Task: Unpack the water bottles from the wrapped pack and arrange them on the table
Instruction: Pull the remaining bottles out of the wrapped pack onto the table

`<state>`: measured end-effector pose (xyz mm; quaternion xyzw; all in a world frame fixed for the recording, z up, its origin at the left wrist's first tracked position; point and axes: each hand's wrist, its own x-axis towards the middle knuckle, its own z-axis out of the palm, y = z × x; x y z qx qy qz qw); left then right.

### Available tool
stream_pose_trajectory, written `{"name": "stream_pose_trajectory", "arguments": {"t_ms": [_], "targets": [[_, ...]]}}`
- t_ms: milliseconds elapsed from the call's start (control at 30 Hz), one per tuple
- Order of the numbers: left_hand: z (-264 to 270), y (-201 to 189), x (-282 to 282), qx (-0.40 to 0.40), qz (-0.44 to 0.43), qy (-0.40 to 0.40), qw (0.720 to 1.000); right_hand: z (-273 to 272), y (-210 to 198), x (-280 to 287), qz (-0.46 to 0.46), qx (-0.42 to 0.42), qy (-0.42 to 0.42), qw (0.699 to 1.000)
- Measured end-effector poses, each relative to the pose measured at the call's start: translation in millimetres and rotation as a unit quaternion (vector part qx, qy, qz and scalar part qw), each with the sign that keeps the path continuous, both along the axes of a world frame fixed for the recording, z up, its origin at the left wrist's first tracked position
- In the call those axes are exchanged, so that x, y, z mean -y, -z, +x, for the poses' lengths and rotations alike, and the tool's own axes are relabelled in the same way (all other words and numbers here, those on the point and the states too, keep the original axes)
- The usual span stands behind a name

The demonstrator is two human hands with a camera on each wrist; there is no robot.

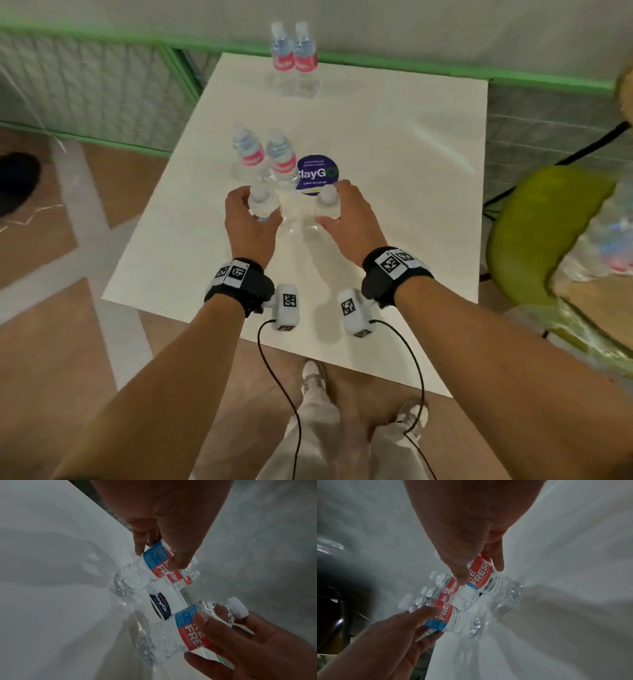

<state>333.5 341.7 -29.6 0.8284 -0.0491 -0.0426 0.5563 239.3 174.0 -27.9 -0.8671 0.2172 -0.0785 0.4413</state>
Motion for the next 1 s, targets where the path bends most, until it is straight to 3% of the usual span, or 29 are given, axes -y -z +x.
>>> {"name": "stream_pose_trajectory", "arguments": {"t_ms": [233, 533, 700, 800, 933, 1000], "targets": [[75, 15, -29, 0.002, 0.0, 0.005, 1.0, 83, 13, -44, -0.023, 0.011, 0.034, 0.999], [122, 26, -29, 0.02, -0.013, 0.044, 0.999, 117, 15, -58, -0.018, 0.031, 0.036, 0.999], [113, 31, -35, -0.022, 0.005, 0.029, 0.999, 106, 10, -51, 0.032, 0.04, 0.039, 0.998], [92, 40, -40, -0.052, 0.034, -0.026, 0.998, 87, 7, -37, -0.003, 0.049, 0.042, 0.998], [38, 40, -30, -0.035, 0.044, -0.145, 0.988, 37, 0, -10, -0.042, 0.047, 0.061, 0.996], [-3, 35, -6, -0.035, 0.027, -0.133, 0.99, -3, -2, 12, -0.045, 0.03, 0.102, 0.993]]}}
